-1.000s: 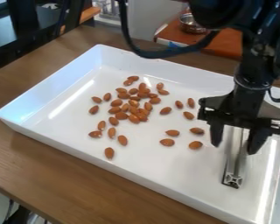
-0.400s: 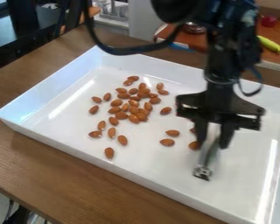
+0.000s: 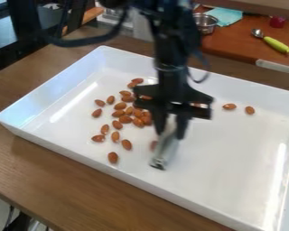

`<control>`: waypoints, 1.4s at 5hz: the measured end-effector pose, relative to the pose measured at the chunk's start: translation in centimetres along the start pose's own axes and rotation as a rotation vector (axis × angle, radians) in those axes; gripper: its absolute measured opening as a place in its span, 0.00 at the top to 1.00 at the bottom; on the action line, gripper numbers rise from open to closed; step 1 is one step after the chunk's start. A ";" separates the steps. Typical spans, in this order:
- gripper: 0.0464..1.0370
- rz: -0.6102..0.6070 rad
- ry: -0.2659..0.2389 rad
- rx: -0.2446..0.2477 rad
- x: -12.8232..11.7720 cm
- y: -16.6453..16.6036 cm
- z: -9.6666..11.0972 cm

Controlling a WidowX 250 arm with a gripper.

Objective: Sweep into pile

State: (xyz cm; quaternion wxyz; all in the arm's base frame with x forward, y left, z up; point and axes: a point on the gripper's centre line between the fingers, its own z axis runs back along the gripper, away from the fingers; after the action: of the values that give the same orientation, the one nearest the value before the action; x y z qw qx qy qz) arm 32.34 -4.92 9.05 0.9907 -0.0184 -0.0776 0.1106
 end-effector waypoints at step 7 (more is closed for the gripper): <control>0.69 -0.018 -0.025 -0.118 0.8 4.5 6.4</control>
State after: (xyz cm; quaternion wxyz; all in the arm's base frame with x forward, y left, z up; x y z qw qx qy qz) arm 31.12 -0.20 15.21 0.9878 -0.0747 -0.0964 0.0973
